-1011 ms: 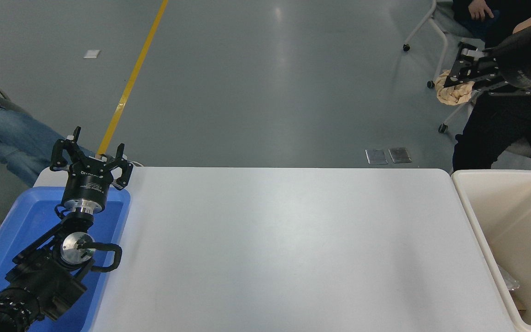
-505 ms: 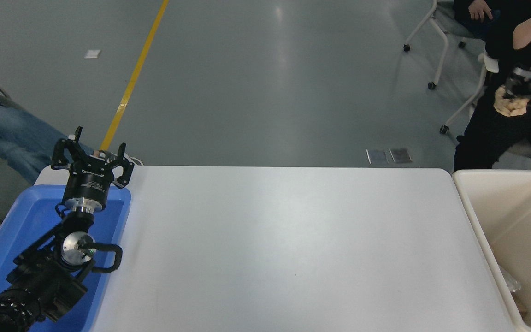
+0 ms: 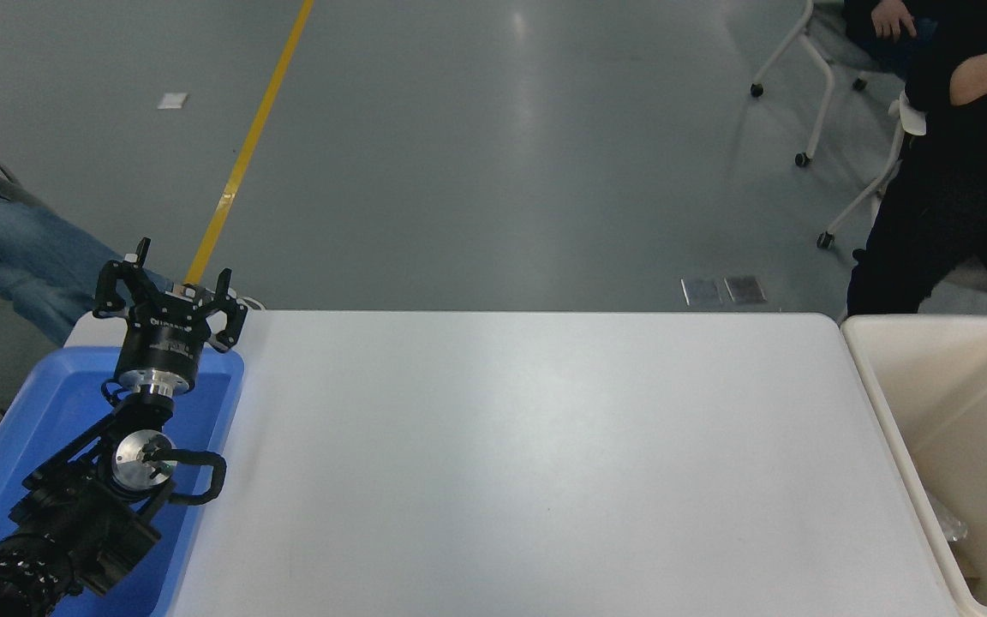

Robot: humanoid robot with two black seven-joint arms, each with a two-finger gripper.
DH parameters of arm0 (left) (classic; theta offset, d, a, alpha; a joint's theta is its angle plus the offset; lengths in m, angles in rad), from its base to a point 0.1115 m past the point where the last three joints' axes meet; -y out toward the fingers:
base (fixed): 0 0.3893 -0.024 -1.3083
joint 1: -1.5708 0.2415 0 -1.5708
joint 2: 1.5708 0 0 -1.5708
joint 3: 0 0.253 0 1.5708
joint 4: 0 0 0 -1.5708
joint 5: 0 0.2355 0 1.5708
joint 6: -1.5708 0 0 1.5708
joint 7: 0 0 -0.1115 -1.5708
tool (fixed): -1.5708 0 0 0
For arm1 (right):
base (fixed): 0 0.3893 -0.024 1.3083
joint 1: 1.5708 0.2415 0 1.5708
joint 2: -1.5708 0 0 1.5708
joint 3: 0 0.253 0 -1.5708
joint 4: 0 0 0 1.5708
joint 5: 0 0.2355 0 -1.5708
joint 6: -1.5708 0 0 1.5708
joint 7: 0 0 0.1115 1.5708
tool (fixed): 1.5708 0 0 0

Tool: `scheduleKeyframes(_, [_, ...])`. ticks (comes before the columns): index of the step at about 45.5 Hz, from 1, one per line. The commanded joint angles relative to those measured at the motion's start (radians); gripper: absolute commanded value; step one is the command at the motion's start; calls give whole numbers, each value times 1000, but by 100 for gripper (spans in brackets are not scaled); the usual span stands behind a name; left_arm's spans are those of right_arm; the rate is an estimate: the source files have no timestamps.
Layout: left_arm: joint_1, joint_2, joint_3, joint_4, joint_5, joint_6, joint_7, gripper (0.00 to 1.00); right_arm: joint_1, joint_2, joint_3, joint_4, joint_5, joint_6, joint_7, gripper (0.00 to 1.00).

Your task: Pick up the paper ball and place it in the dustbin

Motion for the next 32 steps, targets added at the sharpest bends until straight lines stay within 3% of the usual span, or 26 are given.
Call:
scheduleKeyframes(1, [0,0,0,0,0,0,0,99,-203,97,117,-141,52,-61,3,14])
scheduleKeyframes(15, [0,0,-1,0,0,0,0,99,-306,192,119,-198,114,-107,4,18])
scheduleKeyframes(19, [0,0,-1,0,0,0,0,99,-317,203,120,-199,115,-118,4,24])
scheduleKeyframes(23, [0,0,0,0,0,0,0,99,-315,205,119,-201,114,-121,3,46])
scheduleKeyframes(27, [0,0,0,0,0,0,0,99,-308,198,117,-202,114,-121,3,93])
scheduleKeyframes(28, [0,0,0,0,0,0,0,99,-308,197,117,-202,114,-121,3,100])
scheduleKeyframes(32, [0,0,0,0,0,0,0,99,-314,195,117,-201,115,-117,1,100])
